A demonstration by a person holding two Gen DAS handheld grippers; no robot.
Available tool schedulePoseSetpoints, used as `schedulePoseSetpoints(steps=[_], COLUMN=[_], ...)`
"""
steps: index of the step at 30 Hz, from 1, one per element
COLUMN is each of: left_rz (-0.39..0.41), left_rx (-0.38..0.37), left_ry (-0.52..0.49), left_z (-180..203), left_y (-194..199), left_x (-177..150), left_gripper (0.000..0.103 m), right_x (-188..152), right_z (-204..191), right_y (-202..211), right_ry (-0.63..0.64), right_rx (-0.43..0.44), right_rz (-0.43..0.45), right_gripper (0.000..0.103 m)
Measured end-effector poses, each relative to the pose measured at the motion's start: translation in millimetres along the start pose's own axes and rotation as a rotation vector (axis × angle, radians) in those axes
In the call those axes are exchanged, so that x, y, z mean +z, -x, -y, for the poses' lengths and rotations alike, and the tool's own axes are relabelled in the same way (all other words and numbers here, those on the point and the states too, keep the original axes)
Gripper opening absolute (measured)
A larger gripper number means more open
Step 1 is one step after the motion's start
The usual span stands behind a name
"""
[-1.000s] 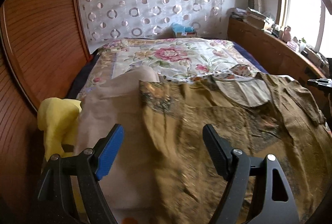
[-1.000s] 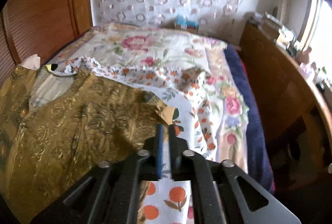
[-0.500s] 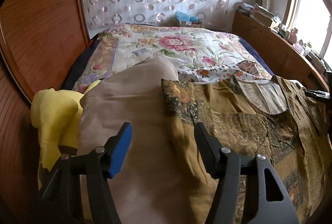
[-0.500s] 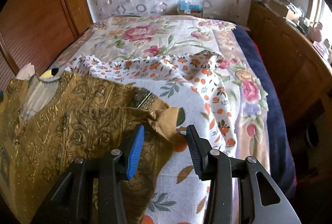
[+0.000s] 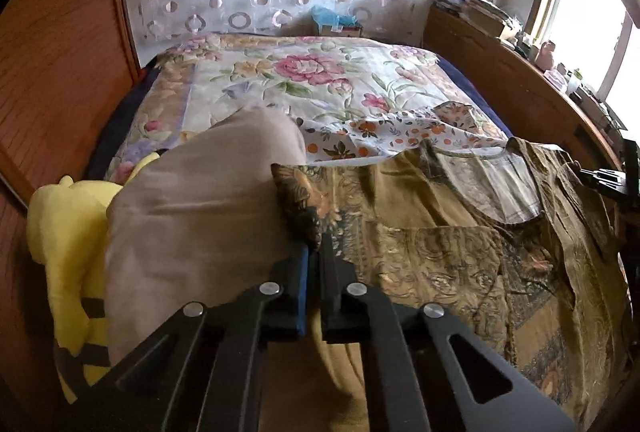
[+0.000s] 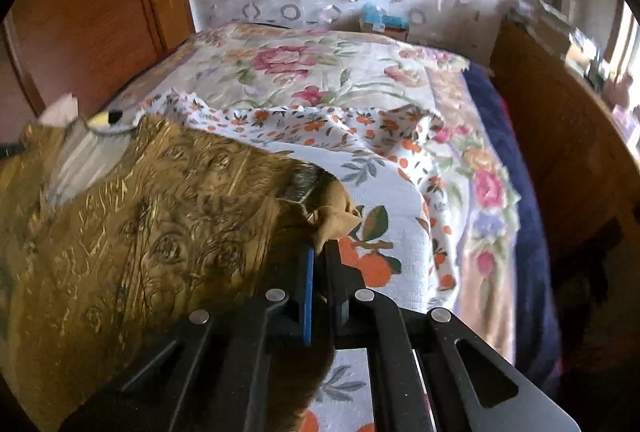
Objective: Fold small clothes
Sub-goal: 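Grasp the shirt hem with the left tool while the right tool holds the other hem corner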
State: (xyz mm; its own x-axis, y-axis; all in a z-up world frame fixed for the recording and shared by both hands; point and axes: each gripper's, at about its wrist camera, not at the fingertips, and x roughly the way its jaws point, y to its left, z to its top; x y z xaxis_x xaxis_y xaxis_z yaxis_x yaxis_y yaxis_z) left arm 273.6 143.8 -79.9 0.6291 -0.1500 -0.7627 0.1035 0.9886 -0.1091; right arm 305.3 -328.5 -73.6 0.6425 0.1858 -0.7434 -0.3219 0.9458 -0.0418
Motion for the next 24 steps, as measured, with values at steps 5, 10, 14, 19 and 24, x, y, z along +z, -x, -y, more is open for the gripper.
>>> schedulePoseSetpoints(steps=[5,10,14,19,24], left_rz=[0.091,0.185,0.224,0.248,0.241], left_rx=[-0.04,-0.092,-0.113,-0.116,-0.096], left_ry=[-0.034,-0.053,-0.063,-0.052,-0.023], left_z=[25,51,64,70,63], left_y=[44,95,123,146,160], left_x=[-7,-29,-58,-102,-146], left_gripper=[0.002,0.002,0.002,0.002,0.002], right_x=[-4,-22,-49,-95,-142], right_z=[-15,-33,-50,-61,-60], right_y=[50,106,142,171,190], right_ry=[-0.002,-0.009,0.001,-0.002,-0.02], right_rx=[0.011,0.057,0.082,0.1,0.109], right_rz=[0.138,0.241,0.283,0.311,0.316], right_gripper=[0.003,0.003,0.003,0.003,0.003])
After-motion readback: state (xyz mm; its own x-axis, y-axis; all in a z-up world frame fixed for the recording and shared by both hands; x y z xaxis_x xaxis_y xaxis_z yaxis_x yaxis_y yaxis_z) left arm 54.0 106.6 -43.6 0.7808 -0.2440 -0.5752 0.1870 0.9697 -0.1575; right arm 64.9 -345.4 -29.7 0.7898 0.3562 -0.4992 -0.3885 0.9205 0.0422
